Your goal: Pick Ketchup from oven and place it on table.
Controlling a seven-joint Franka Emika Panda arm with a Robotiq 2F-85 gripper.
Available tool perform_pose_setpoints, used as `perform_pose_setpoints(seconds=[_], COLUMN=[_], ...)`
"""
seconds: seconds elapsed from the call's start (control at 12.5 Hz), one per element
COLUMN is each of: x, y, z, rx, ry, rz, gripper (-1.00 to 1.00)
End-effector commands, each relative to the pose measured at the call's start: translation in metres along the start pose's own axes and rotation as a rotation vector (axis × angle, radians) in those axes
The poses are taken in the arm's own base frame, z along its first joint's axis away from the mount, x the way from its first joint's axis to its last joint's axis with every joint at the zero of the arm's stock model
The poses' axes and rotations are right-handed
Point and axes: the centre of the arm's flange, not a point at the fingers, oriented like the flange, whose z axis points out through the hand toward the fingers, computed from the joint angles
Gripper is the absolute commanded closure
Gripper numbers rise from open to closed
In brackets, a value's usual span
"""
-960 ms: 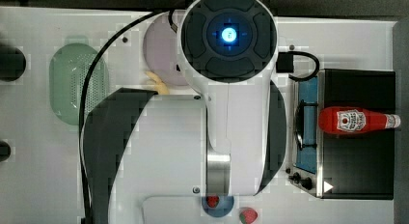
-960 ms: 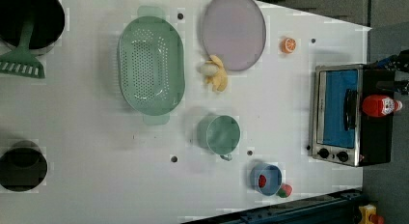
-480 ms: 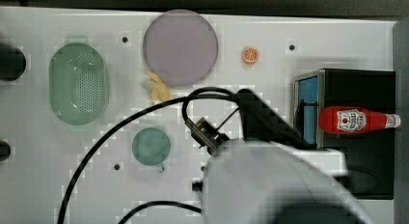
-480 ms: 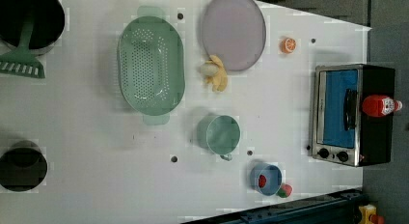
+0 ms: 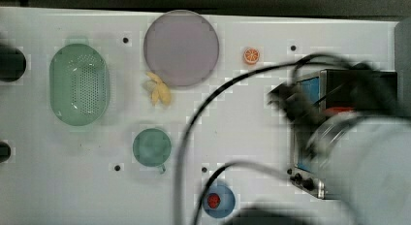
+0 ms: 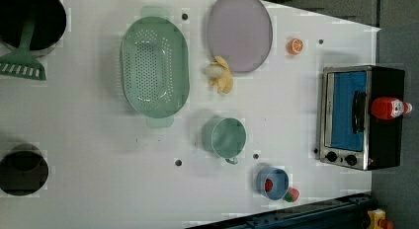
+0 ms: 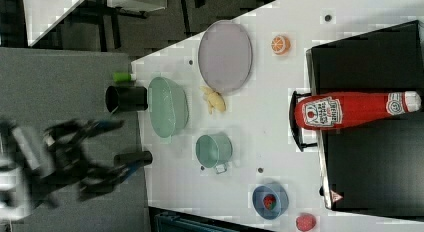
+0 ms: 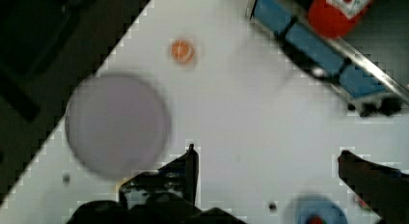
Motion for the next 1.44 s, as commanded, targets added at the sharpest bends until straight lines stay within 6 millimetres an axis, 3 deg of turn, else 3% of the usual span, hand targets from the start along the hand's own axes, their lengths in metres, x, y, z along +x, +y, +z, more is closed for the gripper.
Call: perform_pose_setpoints(seconds=[0.08,0.4,0.8,1.2,1.44], x=[0.064,0.129,0.176,0.186,0.187], y=[0.052,0.096,0.135,0.157,0.159], z=[0.08,0.136,0.206,0.265,0.285], rx=[-0.076,-0.094,-0.107,-0.085,-0.082], ry=[-0.068,0.006,0.066,-0.031,-0.047], rz=[0.137,0.268,0.392,0.531,0.56], gripper=[-1.0,-1.0,-1.0,-1.0,-1.0])
